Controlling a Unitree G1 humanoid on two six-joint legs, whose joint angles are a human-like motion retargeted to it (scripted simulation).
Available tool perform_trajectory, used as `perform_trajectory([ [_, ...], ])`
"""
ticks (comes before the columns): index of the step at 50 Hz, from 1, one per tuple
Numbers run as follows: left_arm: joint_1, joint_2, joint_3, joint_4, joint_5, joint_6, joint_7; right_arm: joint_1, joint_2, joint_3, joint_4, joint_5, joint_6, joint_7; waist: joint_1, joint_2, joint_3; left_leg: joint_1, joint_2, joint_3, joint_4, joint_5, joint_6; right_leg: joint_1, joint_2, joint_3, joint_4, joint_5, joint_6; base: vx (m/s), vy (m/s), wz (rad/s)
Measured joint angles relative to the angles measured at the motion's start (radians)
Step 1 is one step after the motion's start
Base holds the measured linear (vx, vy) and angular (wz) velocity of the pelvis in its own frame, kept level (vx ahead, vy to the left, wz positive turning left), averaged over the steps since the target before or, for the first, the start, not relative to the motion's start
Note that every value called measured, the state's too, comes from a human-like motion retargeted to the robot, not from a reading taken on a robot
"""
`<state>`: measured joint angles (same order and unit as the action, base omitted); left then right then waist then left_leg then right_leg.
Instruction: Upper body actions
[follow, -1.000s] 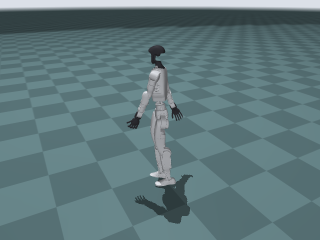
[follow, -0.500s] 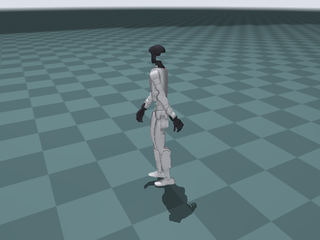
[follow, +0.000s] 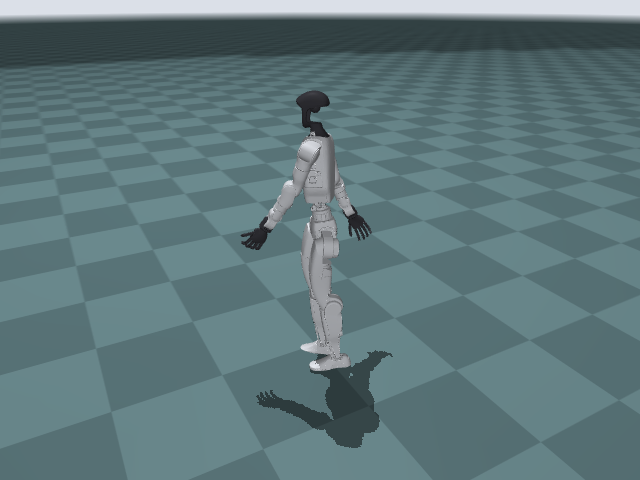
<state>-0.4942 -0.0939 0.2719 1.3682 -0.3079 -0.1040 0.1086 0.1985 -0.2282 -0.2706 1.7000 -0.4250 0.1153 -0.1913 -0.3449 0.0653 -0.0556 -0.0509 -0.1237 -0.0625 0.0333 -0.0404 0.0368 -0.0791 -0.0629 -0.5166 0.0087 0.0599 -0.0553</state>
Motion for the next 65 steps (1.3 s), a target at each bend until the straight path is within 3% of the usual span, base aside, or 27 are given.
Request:
perform_trajectory([
  [7,0.334,0.077,0.150,0.247,0.089,0.124,-0.110,-0.319,0.111,0.278,-0.018,-0.100,-0.017,0.216,-0.007,0.013,-0.002,0.027,0.011,0.014,-0.014,-0.012,-0.005,-0.015,0.002,0.053,0.014,0.008,0.007,0.02,-0.01,-0.19],
  [13,0.793,0.161,0.188,0.332,0.141,0.356,-0.309,-0.510,0.251,0.479,-0.341,-0.127,-0.111,0.498,-0.028,0.018,0.017,0.059,0.039,0.082,-0.023,-0.033,-0.018,-0.034,0.016,0.124,0.028,0.025,0.010,0.06,-0.02,-0.60],
  [15,0.914,0.164,0.212,0.332,0.199,0.386,-0.377,-0.537,0.284,0.526,-0.460,-0.094,-0.155,0.556,-0.038,0.021,0.015,0.063,0.048,0.095,-0.024,-0.037,-0.022,-0.039,0.021,0.139,0.030,0.029,0.013,0.07,-0.02,-0.35],
  [20,1.058,0.162,0.291,0.332,0.273,0.357,-0.420,-0.571,0.286,0.613,-0.631,-0.053,-0.267,0.568,-0.058,0.023,0.003,0.057,0.056,0.098,-0.025,-0.039,-0.025,-0.047,0.026,0.150,0.032,0.030,0.016,0.01,-0.01,-0.01],
  [24,0.987,0.169,0.288,0.332,0.151,0.375,-0.341,-0.530,0.255,0.587,-0.600,-0.117,-0.280,0.533,-0.067,0.011,-0.002,0.049,0.046,0.070,-0.023,-0.032,-0.022,-0.039,0.023,0.128,0.029,0.023,0.014,-0.03,-0.03,0.36],
  [28,0.760,0.174,0.221,0.332,0.049,0.335,-0.222,-0.417,0.221,0.465,-0.465,-0.180,-0.214,0.499,-0.058,-0.002,-0.009,0.038,0.032,0.042,-0.019,-0.024,-0.017,-0.025,0.018,0.083,0.019,0.017,0.009,-0.05,-0.01,0.39],
  [31,0.530,0.172,0.126,0.332,0.090,0.275,-0.172,-0.326,0.174,0.339,-0.294,-0.189,-0.126,0.422,-0.042,-0.012,-0.015,0.029,0.024,0.016,-0.017,-0.016,-0.012,-0.012,0.015,0.048,0.013,0.009,0.009,-0.04,-0.01,0.45],
  [35,0.229,0.148,-0.003,0.298,0.134,0.208,-0.152,-0.219,0.084,0.176,-0.043,-0.137,-0.006,0.303,-0.021,-0.029,-0.020,0.019,0.014,-0.020,-0.011,-0.008,-0.009,0.007,0.013,0.002,0.004,-0.001,0.007,-0.03,-0.01,0.46],
  [38,0.075,0.086,-0.061,0.195,0.105,0.154,-0.084,-0.092,0.033,0.098,0.000,-0.073,0.056,0.219,-0.007,-0.039,-0.020,0.012,0.011,-0.034,-0.008,-0.004,-0.008,0.016,0.011,-0.022,0.000,-0.006,0.006,0.00,-0.01,0.20],
  [43,-0.062,0.014,-0.067,0.026,0.082,0.050,-0.015,0.062,-0.012,0.005,0.000,-0.036,0.048,0.114,0.002,-0.044,-0.020,0.010,0.018,-0.025,-0.009,-0.005,-0.013,0.015,0.012,-0.037,-0.001,-0.007,0.002,0.00,-0.01,-0.08],
  [48,-0.060,0.020,-0.067,-0.057,0.114,0.006,0.028,0.070,-0.036,0.004,0.000,0.013,0.053,0.067,-0.003,-0.030,-0.018,0.015,0.032,0.001,-0.010,-0.011,-0.017,0.010,0.016,-0.031,0.001,-0.003,-0.002,0.01,-0.02,-0.28],
  [53,0.056,0.040,-0.073,0.032,0.094,0.050,-0.020,-0.060,0.006,0.100,0.000,0.066,0.043,0.114,-0.002,-0.014,-0.021,0.016,0.034,0.005,-0.011,-0.013,-0.019,0.006,0.021,-0.022,0.001,-0.002,-0.005,0.00,0.00,-0.04],
  [58,0.238,0.079,0.056,0.260,0.133,0.129,-0.127,-0.260,0.090,0.253,-0.052,-0.053,0.005,0.340,0.004,-0.003,-0.018,0.034,0.035,0.002,-0.017,-0.018,-0.022,0.001,0.028,0.032,0.004,0.002,-0.005,0.01,0.00,-0.05],
  [65,0.725,0.165,0.197,0.332,0.151,0.353,-0.283,-0.511,0.221,0.471,-0.333,-0.092,-0.101,0.571,0.016,0.010,0.003,0.062,0.062,0.079,-0.026,-0.042,-0.037,-0.032,0.043,0.126,0.019,0.024,-0.005,0.03,0.00,-0.56],
])
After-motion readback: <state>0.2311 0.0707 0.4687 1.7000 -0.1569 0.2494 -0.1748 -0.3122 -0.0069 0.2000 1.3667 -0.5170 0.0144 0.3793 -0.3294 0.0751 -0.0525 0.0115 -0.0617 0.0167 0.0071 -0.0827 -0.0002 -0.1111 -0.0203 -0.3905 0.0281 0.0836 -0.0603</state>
